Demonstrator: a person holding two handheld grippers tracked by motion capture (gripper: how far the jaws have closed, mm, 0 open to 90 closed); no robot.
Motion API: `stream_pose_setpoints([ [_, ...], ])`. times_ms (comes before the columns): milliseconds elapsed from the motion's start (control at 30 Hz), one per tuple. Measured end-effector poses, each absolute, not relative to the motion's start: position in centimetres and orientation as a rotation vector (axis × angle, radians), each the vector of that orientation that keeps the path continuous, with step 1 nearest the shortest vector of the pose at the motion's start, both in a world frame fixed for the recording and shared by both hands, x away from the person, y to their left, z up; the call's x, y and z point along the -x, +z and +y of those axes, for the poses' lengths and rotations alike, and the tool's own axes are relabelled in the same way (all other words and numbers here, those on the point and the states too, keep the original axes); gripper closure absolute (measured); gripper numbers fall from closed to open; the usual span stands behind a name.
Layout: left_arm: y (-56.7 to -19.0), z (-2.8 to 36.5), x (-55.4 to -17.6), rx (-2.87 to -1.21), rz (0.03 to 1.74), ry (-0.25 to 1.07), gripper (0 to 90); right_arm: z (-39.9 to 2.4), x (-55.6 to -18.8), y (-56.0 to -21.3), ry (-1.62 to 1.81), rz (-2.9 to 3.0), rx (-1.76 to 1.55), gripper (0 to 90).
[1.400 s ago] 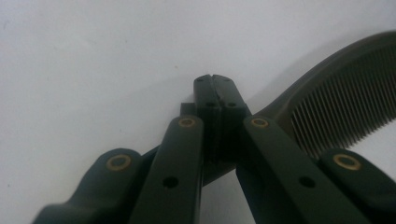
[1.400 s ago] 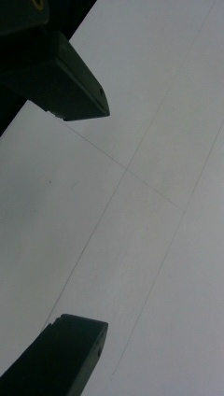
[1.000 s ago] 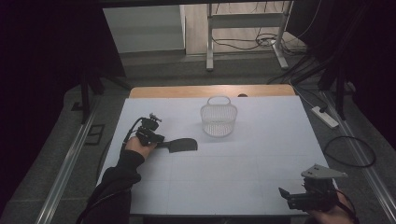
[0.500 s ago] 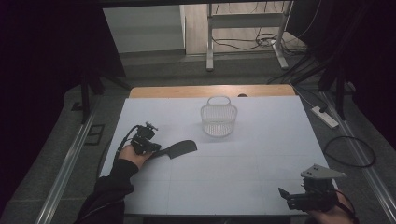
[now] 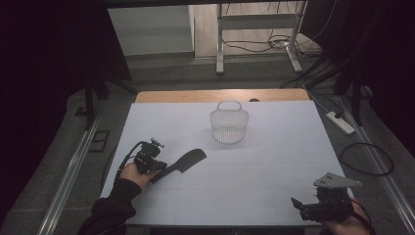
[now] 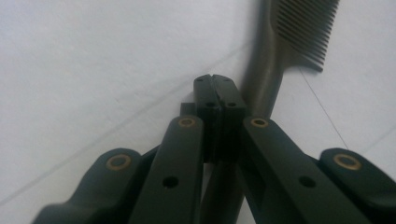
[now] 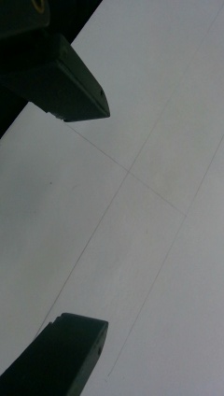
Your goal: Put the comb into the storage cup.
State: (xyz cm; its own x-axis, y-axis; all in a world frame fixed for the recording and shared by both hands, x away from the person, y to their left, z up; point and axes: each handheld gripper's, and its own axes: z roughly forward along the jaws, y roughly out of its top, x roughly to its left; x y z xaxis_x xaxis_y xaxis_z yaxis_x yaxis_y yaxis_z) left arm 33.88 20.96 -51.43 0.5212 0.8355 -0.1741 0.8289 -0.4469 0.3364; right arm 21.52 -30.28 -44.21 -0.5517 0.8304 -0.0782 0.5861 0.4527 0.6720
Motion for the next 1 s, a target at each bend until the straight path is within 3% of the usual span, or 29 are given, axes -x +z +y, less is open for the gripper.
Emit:
stream_pose_setpoints([
  [600,-51.2,19.1,-30.7,-2.413,1.370,0.014,89.0,-30.2,-21.5,-44.2,0.838,2.312,-1.188,1.6],
  [1000,-49.9,20.1,-30.2,-2.302,1.411,0.039,86.2,-30.2,-21.5,-44.2,0.836,2.313,-1.186,1.7],
])
